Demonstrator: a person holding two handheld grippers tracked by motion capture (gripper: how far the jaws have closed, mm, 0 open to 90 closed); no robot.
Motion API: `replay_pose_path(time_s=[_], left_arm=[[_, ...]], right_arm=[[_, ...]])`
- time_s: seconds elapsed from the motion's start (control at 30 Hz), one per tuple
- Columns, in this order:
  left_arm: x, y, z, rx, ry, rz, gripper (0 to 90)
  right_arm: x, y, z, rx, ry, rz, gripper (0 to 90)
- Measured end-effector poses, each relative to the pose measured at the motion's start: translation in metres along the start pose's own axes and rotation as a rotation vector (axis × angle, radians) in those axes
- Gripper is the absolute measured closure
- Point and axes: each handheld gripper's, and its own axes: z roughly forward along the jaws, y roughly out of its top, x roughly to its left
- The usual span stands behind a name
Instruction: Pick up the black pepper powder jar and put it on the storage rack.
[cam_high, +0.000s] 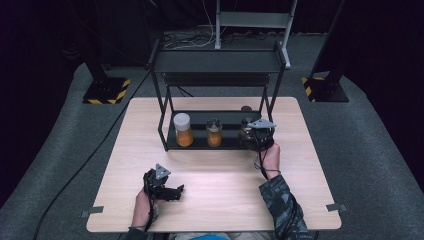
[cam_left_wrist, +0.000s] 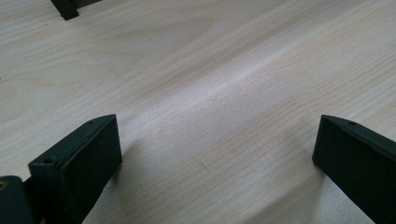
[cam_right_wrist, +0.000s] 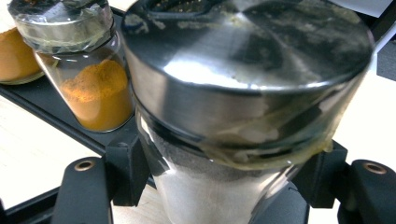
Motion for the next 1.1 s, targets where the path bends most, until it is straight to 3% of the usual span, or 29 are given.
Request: replay_pose_path(time_s=[0.53, 1.1], left_arm=[[-0.001, 0.000, 0.000, -0.001, 0.003, 0.007, 0.6], [-0.001, 0.000, 0.000, -0.001, 0.004, 0.008, 0.6]], right_arm=[[-0.002, 0.003, 0.011, 0.007, -0.001, 0.018, 30.6], [-0.001, 0.003, 0.036, 0.037, -0.006, 0.034, 30.6]])
